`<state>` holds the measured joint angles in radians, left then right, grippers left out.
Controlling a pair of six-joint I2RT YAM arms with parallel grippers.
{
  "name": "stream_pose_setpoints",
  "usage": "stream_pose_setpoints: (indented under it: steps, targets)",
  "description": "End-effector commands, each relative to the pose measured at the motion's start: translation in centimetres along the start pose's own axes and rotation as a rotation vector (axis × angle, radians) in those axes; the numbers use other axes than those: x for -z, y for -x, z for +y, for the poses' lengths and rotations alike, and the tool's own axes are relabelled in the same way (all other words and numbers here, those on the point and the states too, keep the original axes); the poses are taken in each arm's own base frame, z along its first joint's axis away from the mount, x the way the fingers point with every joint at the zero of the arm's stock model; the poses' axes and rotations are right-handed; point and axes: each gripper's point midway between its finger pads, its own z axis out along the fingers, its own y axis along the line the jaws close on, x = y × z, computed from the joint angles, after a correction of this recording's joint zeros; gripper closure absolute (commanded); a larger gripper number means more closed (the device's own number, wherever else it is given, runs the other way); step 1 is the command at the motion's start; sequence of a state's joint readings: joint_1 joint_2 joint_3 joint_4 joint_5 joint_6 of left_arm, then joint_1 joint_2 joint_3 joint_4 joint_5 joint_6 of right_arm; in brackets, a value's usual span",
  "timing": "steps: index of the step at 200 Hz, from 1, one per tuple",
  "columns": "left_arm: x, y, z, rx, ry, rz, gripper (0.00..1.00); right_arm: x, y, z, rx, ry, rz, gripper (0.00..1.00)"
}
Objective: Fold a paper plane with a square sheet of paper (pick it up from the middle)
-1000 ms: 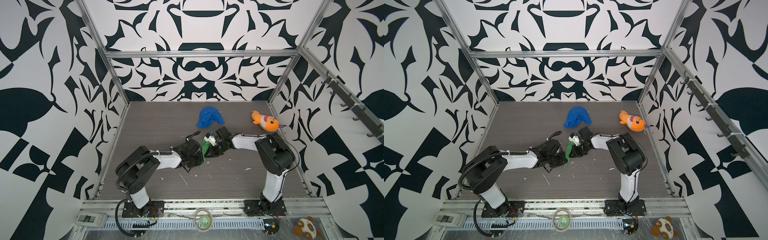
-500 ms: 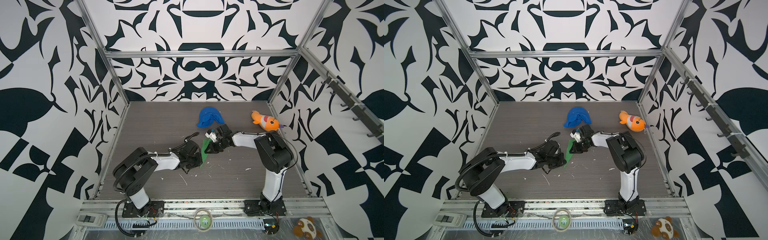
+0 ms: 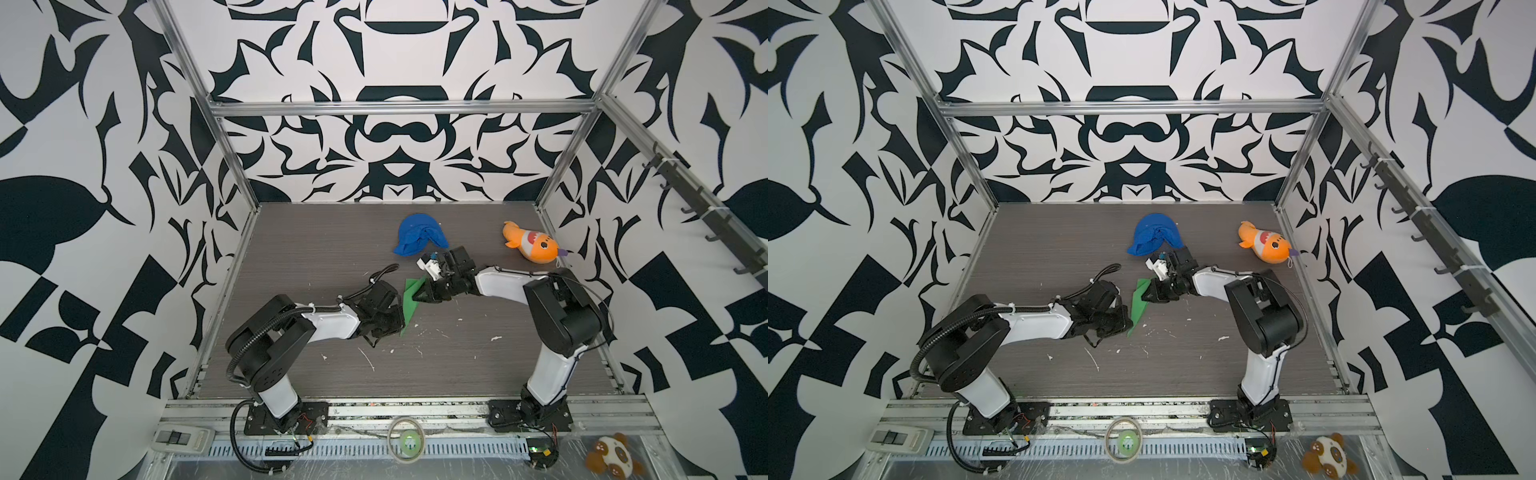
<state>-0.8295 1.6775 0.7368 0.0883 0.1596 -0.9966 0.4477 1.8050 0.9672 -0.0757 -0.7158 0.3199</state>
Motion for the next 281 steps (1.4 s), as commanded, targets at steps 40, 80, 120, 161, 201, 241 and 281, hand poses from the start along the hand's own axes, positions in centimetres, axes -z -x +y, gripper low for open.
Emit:
stream_pose_setpoints:
  steps: [40,80,120,161,201,241,281]
  targets:
    - [-0.4,-2.7,5.3,0.043,0.198,0.097,1.00,-0.5,-1.6,1.6,0.026,0.057,0.018,0.92]
    - [-0.5,-2.8,5.4,0.045,0.204,0.102,1.00,-1.1,-0.4,0.8,0.028,0.021,0.004,0.93]
    - [-0.6,-2.8,5.5,0.046,0.203,0.105,1.00,-1.4,0.1,-1.2,-0.015,-0.042,0.004,0.95]
    - [-0.6,-2.9,5.6,0.048,0.205,0.108,1.00,-1.2,0.3,-3.2,-0.055,-0.066,0.000,0.96]
    - [-0.6,-3.0,5.6,0.047,0.204,0.110,1.00,-1.4,1.1,-4.4,-0.057,-0.056,-0.016,0.96]
    - [-0.6,-3.1,6.0,0.051,0.211,0.112,1.00,-1.2,2.5,-5.6,-0.080,-0.030,-0.053,0.96]
    - [-0.6,-3.2,6.1,0.052,0.212,0.113,1.00,-0.9,4.2,-6.8,-0.105,-0.019,-0.090,0.96]
